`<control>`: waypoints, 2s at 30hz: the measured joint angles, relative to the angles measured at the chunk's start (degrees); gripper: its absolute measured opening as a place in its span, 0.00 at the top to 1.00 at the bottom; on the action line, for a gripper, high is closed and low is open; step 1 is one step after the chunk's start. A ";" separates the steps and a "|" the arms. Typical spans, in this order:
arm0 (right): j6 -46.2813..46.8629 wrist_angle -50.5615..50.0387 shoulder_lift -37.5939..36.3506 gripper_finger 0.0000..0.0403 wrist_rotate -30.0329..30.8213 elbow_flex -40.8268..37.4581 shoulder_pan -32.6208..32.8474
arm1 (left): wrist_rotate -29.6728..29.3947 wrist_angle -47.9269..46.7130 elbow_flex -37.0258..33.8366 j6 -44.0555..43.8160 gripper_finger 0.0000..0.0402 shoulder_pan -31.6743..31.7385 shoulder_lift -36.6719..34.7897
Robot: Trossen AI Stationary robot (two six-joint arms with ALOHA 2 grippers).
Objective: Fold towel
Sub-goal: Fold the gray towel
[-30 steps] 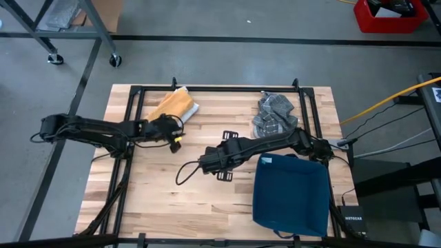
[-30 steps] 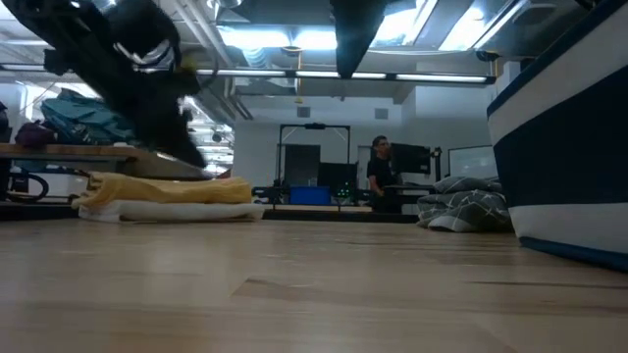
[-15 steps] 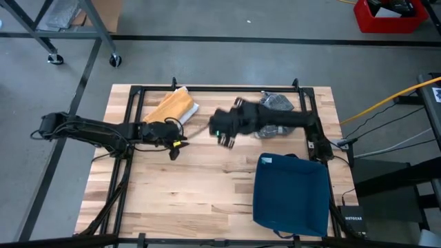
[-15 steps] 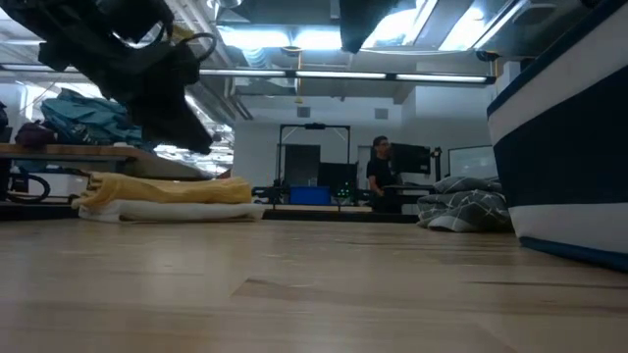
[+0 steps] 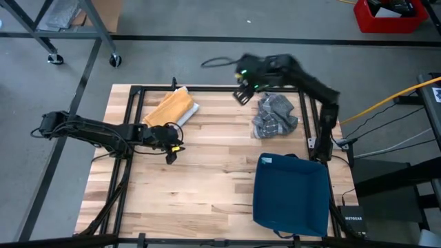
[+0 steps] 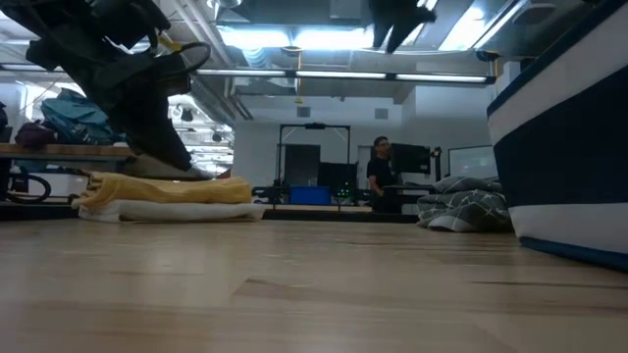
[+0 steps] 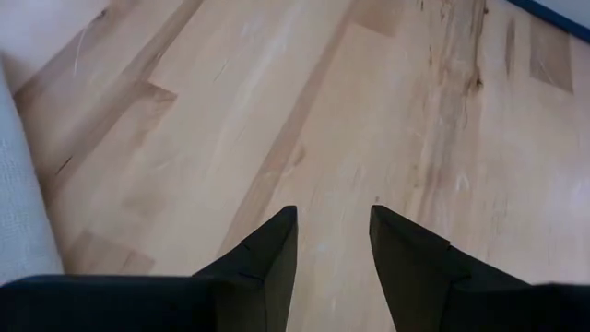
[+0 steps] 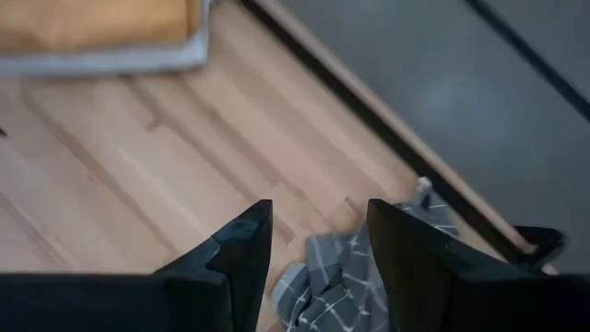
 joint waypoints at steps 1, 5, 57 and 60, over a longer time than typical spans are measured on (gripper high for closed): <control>0.05 -0.02 -1.62 0.54 0.85 0.02 -0.38 | 0.01 0.03 0.00 0.23 0.68 0.00 0.00; 0.11 0.64 -9.32 0.54 4.53 0.04 -0.57 | -0.01 0.06 0.00 1.51 0.68 0.02 0.00; 45.21 36.65 -41.08 0.54 10.44 -88.53 -9.17 | -0.04 0.20 0.00 -0.49 0.68 0.07 0.18; 45.19 37.59 -40.15 0.54 10.25 -89.98 -10.84 | -0.04 0.09 -0.02 -0.49 0.68 0.06 0.28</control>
